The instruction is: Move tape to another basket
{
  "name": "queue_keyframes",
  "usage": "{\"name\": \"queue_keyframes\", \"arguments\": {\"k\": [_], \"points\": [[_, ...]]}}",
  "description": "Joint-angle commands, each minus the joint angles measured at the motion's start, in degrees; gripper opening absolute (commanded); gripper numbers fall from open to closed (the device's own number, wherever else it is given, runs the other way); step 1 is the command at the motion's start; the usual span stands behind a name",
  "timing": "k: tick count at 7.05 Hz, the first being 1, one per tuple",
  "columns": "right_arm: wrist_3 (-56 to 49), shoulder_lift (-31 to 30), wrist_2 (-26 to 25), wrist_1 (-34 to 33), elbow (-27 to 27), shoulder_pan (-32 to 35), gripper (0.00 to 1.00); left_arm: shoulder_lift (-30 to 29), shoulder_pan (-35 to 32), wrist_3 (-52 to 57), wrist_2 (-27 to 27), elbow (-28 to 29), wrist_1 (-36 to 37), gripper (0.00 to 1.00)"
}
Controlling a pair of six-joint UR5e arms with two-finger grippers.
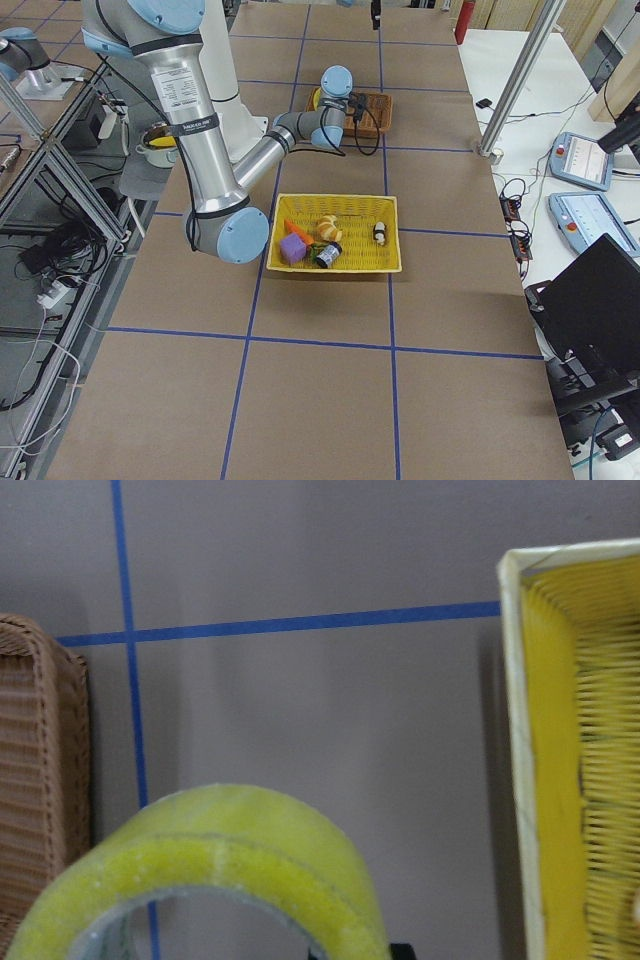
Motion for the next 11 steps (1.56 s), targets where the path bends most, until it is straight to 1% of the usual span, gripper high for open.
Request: {"name": "queue_keyframes", "arguments": {"k": [1,2,3,4,5,6,7,8,9,10,11], "points": [[5.1,1.8,-1.9,4.4,-0.2,-0.5,0.0,-6.3,4.5,-15.6,2.7,-3.1,-1.2,0.98],[9.7,1.8,-4.3,10.3,-1.3,-0.5,0.0,-8.2,7.8,-23.0,5.6,-4.7,-3.4,0.98],[14.9,1.9,-5.3,16.3,-2.7,-0.5,0.0,-9.7,11.3,-32.3,9.4,-5.2,-8.1,0.98],[18.8,1.8,-7.8,20.2,-3.1,-0.7,0.0,-10.1,14.9,-40.8,14.6,-5.1,-15.8,0.98],[22.9,1.8,-8.7,23.9,-3.1,-1.0,0.0,-10.4,18.9,-46.0,17.1,-5.1,-21.3,0.98],[27.8,1.8,-9.9,29.1,-3.7,-1.4,0.0,-11.1,20.9,-46.8,19.5,-5.3,-24.9,0.98],[32.7,1.9,-12.4,36.2,-5.2,-3.1,0.0,-11.6,22.3,-47.0,20.9,-5.3,-27.3,0.98],[36.4,1.8,-15.6,44.6,-7.8,-5.4,0.0,-12.7,22.9,-50.6,23.2,-5.3,-30.2,0.98],[40.0,2.2,-15.9,51.8,-10.6,-6.0,0.0,-13.7,24.4,-54.4,26.0,-5.2,-33.6,0.98],[42.2,2.8,-16.2,55.3,-12.2,-6.3,0.0,-13.7,26.3,-54.6,28.4,-5.3,-36.0,0.97],[44.3,3.3,-17.8,57.0,-12.5,-6.9,0.0,-13.8,28.6,-54.6,31.3,-5.5,-37.3,0.97]]}}
